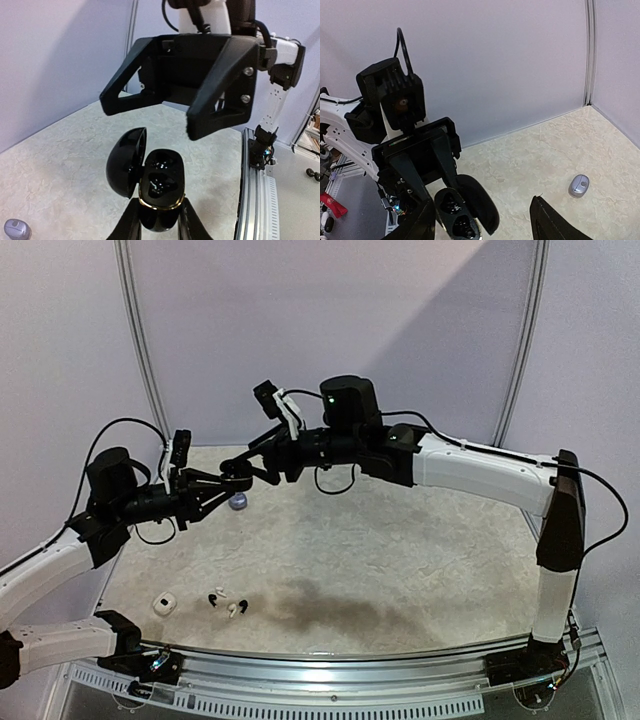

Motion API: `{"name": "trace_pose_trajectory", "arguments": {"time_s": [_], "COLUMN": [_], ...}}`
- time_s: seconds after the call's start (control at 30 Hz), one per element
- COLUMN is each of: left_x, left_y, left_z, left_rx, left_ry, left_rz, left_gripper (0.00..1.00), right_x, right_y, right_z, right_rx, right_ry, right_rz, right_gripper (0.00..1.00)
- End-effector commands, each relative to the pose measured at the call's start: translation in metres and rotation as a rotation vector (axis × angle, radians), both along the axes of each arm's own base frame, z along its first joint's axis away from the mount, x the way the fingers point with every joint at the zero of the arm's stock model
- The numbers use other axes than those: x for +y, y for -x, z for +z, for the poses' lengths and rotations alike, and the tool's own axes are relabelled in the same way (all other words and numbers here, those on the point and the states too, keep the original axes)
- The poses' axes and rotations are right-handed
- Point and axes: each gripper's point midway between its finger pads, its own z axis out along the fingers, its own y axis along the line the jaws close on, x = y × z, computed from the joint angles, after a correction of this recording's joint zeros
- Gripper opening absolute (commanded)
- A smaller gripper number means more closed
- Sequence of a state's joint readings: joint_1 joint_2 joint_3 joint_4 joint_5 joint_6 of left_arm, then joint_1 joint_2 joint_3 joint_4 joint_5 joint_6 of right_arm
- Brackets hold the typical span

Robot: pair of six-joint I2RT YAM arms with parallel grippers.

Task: Insert the wireless bluetooth earbuds into the charging case

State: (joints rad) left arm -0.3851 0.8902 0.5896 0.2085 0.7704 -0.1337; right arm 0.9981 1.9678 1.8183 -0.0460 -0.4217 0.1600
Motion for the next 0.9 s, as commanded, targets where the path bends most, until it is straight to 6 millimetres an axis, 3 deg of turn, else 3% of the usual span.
{"name": "trace_pose_trajectory", "arguments": {"time_s": [0.0,0.1,0.17,0.23,0.33,0.37,0.47,0.7,0.87], "left_x": [0.013,0.036,0.054,0.068,0.093,0.1,0.114,0.118,0.114], "left_y": [-0.02,-0.045,-0.058,-0.067,-0.075,-0.077,-0.077,-0.069,-0.065], "left_z": [-0.005,-0.013,-0.017,-0.021,-0.03,-0.034,-0.04,-0.055,-0.053], "left_rx": [0.097,0.142,0.148,0.139,0.133,0.129,0.104,0.098,0.067], "left_ry": [0.049,0.055,0.046,0.021,-0.029,-0.05,-0.092,-0.098,-0.089], "left_rz": [0.137,0.339,0.467,0.568,0.717,0.755,0.828,0.836,0.811], "left_gripper": [0.0,0.0,0.0,0.0,0.0,0.0,0.0,0.0,0.0], "right_x": [0.0,-0.022,-0.043,-0.058,-0.057,-0.051,-0.027,0.021,0.049], "right_y": [-0.015,-0.055,-0.074,-0.079,-0.058,-0.05,-0.021,0.03,0.068], "right_z": [0.007,0.01,-0.017,-0.052,-0.11,-0.132,-0.176,-0.239,-0.27], "right_rx": [0.043,0.151,0.276,0.371,0.471,0.481,0.467,0.374,0.32], "right_ry": [-0.012,0.013,0.112,0.209,0.384,0.45,0.583,0.71,0.736], "right_rz": [-0.068,-0.291,-0.485,-0.613,-0.671,-0.67,-0.612,-0.431,-0.294], "right_gripper": [0.66,0.62,0.57,0.53,0.53,0.54,0.63,0.65,0.65]}}
